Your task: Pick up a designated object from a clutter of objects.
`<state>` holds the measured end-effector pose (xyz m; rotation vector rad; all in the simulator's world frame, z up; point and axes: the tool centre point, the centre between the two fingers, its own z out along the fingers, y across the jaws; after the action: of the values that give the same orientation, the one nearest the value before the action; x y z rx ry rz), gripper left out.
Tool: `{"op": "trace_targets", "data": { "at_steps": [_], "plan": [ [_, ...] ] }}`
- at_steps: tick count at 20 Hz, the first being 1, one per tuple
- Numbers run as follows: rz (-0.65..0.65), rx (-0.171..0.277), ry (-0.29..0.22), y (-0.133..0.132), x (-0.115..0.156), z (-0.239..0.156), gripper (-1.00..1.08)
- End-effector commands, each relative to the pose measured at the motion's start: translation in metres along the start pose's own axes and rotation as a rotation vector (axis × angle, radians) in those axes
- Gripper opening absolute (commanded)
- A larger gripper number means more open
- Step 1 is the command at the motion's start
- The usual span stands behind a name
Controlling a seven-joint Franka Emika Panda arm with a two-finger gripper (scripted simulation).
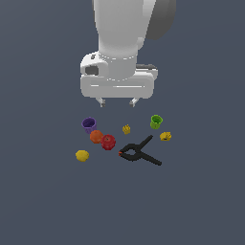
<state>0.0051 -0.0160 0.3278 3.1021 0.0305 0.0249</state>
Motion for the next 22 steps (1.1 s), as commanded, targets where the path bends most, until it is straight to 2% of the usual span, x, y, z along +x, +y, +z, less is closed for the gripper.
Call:
{"op": "trace_targets", "data": {
  "at_steps": [1,16,22],
  "plan": [
    [0.0,0.0,0.0,0.0,0.0,0.0,1.0],
    [-0.046,0.006,-0.006,-0.006,0.004,0.001,1.0],
    [-0.108,0.004,-0.006,-0.02,0.002,0.016,1.0]
  ]
}}
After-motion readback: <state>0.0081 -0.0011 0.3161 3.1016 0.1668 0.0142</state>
